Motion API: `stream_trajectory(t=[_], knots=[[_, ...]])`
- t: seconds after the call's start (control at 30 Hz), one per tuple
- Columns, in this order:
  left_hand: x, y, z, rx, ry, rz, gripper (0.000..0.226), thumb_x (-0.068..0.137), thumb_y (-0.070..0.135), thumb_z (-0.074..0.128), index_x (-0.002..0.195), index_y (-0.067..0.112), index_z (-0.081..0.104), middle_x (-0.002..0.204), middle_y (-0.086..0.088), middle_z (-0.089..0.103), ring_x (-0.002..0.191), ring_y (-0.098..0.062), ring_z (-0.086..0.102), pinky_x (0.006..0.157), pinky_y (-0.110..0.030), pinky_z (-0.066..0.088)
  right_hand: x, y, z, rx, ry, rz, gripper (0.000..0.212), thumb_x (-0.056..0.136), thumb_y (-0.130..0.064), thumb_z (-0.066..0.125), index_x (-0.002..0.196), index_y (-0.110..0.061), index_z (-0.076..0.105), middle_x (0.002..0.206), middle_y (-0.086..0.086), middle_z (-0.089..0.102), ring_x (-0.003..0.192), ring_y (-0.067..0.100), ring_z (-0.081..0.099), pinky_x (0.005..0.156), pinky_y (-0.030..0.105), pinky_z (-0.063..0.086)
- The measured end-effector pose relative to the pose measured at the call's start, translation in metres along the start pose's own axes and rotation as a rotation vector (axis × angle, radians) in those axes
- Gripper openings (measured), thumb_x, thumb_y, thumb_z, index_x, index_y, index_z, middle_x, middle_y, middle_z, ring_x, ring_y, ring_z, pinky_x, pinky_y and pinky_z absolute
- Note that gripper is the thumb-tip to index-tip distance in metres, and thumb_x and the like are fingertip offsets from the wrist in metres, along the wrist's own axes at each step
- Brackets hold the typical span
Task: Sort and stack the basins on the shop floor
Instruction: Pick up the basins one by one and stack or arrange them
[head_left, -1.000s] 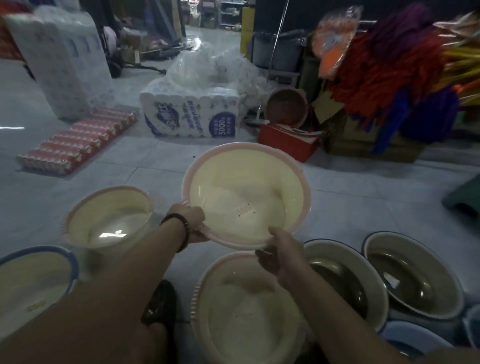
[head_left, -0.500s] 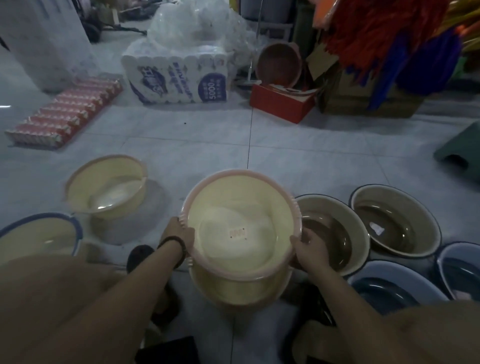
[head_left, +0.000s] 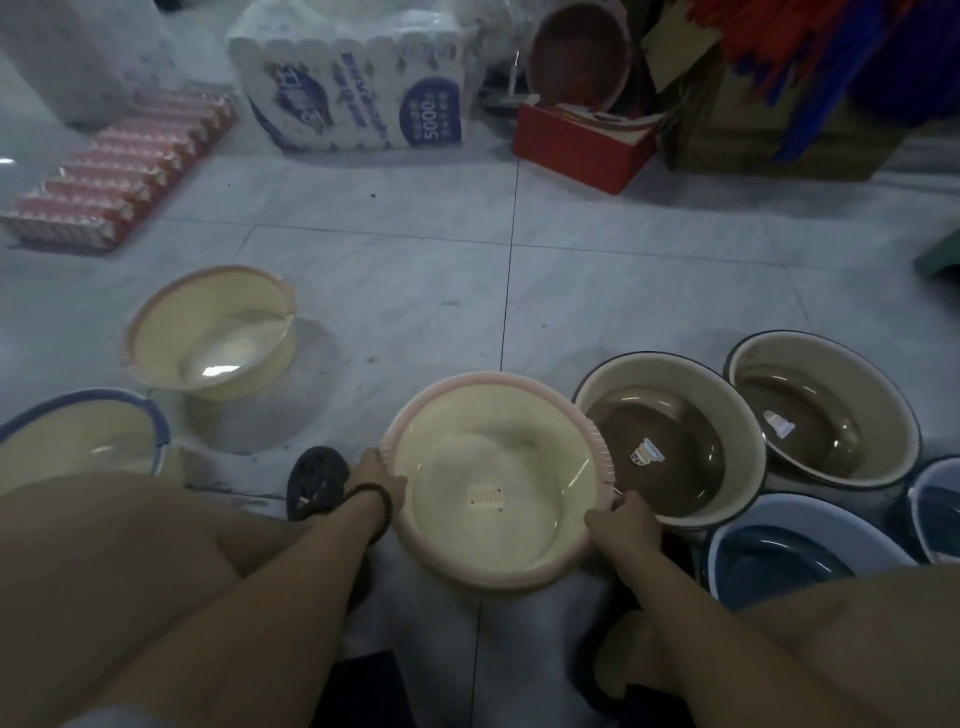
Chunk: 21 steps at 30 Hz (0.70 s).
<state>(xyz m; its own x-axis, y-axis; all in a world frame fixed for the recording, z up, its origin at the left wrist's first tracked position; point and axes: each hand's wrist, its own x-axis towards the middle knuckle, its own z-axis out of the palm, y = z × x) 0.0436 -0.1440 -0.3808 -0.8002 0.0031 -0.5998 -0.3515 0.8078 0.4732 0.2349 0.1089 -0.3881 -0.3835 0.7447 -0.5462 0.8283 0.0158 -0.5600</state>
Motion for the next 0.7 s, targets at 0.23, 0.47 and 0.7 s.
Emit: stream_trajectory(t=[0.23,0.47,0.7], knots=[[0.021,-0.007,0.007,0.097,-0.091,0.026,0.051,0.093,0.005,0.058,0.142,0.005,0.044,0.137,-0.02,0.055,0.12,-0.038,0.056,0.099,-0.044,0.05,0.01,0.011,0.01,-0.13,-0.117,0.005,0.047,0.078,-0.016,0.077,0.122,-0.003,0.067,0.123,0.018,0.072,0.115,0.036,0.066,0.083,0.027,0.045],[0.035,-0.015,0.018,0.086,-0.036,-0.049,0.055,0.095,-0.002,0.047,0.146,0.018,0.043,0.142,-0.019,0.05,0.122,-0.041,0.053,0.09,-0.044,0.052,0.03,-0.004,0.011,-0.123,-0.037,-0.055,0.041,0.088,-0.021,0.074,0.124,-0.002,0.068,0.124,0.019,0.072,0.119,0.039,0.064,0.097,0.038,0.048],[0.047,-0.013,0.023,0.172,-0.082,-0.044,0.047,0.096,0.001,0.049,0.143,0.006,0.045,0.144,-0.016,0.051,0.129,-0.034,0.051,0.106,-0.036,0.044,0.04,0.0,0.01,-0.207,0.048,-0.102,0.026,0.092,-0.019,0.065,0.111,-0.007,0.079,0.114,0.019,0.076,0.11,0.04,0.068,0.09,0.038,0.051]])
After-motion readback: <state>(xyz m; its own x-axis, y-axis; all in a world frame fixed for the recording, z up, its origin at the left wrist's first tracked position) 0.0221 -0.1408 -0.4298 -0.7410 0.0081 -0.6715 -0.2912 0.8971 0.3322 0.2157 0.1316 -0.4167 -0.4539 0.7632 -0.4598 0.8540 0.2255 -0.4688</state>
